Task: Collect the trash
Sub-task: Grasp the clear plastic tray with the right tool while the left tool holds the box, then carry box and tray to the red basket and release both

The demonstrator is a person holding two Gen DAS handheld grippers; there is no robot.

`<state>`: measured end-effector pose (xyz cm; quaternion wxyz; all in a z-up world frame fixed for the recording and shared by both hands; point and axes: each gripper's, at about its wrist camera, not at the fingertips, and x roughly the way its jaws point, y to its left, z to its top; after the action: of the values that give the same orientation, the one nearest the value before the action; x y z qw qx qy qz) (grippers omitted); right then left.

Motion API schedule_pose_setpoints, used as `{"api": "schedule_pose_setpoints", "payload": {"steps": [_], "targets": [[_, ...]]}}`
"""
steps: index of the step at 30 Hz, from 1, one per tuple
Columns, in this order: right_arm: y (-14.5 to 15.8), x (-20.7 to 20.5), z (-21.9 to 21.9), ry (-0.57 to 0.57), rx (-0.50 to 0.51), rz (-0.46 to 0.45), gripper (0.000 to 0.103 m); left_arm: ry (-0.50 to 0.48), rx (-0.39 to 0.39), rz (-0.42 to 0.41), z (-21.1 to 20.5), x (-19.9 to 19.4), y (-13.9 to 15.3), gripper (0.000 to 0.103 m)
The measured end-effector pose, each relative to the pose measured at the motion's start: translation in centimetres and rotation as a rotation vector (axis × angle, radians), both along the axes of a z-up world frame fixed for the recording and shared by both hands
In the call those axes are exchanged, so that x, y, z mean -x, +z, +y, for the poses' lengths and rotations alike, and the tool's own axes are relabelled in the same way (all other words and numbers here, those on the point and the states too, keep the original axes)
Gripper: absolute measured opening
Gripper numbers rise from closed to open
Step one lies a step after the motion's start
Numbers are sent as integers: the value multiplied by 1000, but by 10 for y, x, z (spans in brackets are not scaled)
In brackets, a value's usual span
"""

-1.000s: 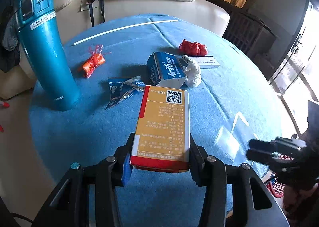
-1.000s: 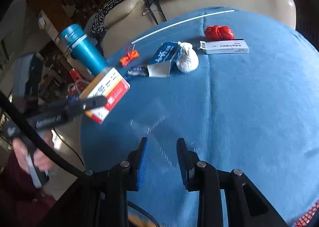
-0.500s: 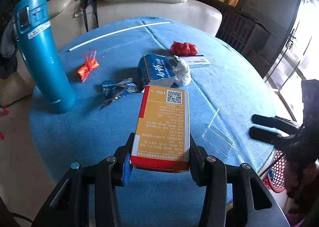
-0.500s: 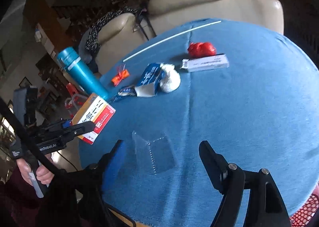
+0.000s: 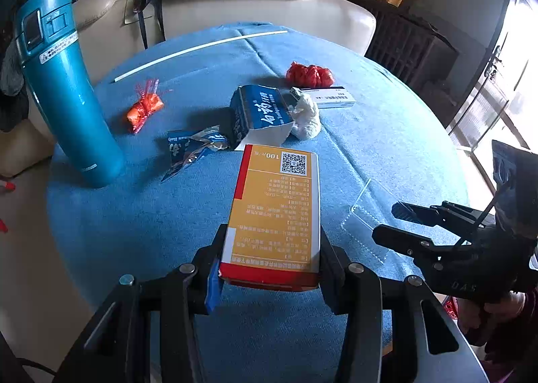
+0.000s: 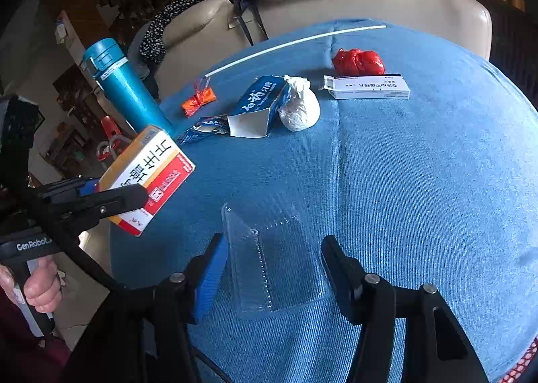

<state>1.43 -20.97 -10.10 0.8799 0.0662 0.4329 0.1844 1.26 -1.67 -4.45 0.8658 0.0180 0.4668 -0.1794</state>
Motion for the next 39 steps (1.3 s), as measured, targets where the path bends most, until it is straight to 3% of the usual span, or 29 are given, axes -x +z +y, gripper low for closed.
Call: {"api": "schedule_pose_setpoints", "payload": {"steps": [9,17,18,19,21,29,39], "targets": [[7,6,2,-11,10,1,63,-10,-8,-8,-7,2,1,49],[-1,4,7,-10,80,-2,67,-14,-8,-6,-9,3,1,49],[-2,4,6,-9,82,-1,65,-15,-11,-6,-10,3,1,49],[-2,4,5,-8,79,-6,56,-16,-12,-7,-11,3,1,49],[-1,5,2,-17,80,-16,55,-17,-9,-2,-11,3,0,49],[13,11,-29,-105,-11,-32,54,-36,-9,-17,-22,2,7,49],[37,31,-56,-184,-63,-95,54,-73,-82,-59,-55,2,18,49]]}}
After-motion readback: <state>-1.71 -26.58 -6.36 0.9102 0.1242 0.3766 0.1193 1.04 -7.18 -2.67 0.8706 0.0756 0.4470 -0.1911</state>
